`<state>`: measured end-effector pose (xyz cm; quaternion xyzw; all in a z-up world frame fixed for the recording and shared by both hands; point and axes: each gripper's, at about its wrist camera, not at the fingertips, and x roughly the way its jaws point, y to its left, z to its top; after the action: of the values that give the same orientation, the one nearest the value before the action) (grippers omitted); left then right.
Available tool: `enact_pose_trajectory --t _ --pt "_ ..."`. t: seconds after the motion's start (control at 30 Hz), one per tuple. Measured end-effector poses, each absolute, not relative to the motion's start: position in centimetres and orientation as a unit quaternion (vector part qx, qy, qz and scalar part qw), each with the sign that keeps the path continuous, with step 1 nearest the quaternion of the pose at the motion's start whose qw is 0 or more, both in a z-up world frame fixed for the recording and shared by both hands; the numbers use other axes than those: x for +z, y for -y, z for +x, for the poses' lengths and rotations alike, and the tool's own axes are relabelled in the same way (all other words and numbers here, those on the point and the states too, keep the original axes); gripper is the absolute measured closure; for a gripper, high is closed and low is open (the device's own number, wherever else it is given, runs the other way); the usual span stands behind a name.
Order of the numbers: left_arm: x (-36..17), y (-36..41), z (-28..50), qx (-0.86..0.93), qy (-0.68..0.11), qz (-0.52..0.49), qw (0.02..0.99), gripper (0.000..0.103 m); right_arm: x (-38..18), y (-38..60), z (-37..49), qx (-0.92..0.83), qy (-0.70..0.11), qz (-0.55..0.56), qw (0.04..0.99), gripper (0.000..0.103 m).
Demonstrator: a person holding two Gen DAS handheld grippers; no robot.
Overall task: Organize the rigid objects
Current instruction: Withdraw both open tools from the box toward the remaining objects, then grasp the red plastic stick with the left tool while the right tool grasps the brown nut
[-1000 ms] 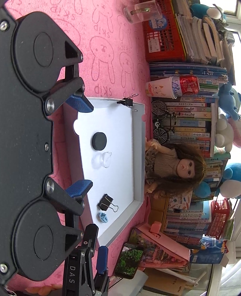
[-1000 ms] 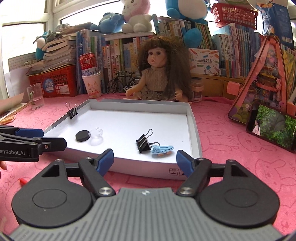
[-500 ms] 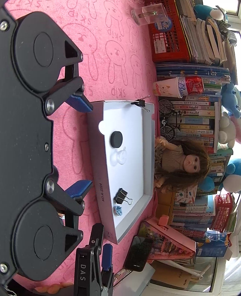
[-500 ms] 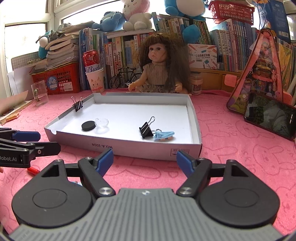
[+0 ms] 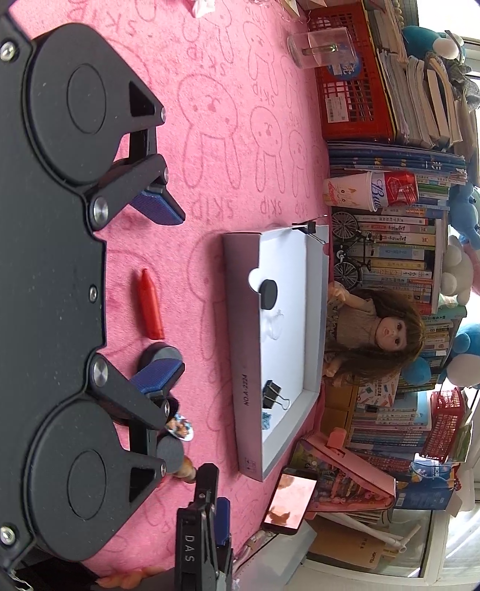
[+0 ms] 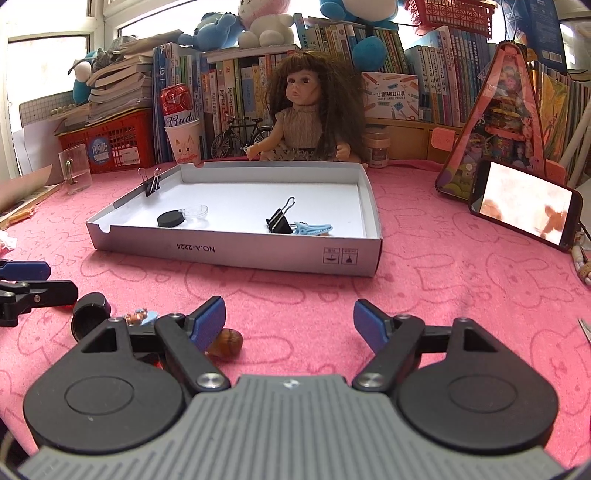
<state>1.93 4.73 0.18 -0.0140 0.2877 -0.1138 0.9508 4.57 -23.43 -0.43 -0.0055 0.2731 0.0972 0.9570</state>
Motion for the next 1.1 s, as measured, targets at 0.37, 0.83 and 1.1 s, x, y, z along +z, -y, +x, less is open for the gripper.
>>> enact_pose_trajectory --t 0.37,0.83,1.1 --pt "-0.4 -4.3 0.3 -0.106 -0.289 -0.011 0.951 0.034 -0.9 22.4 3.4 0.113 -0.267 -0.028 0.957 0.016" --pt "-0.4 -3.0 0.9 -0.100 -0.283 -0.029 0.953 0.045 -1.2 22.0 2.9 0.124 -0.273 -0.042 0.953 0.016" --pt "-0.6 -2.2 0.3 -0.085 -0.275 -0.035 0.957 0.054 -1.5 21.9 2.1 0.129 -0.269 -0.043 0.953 0.016"
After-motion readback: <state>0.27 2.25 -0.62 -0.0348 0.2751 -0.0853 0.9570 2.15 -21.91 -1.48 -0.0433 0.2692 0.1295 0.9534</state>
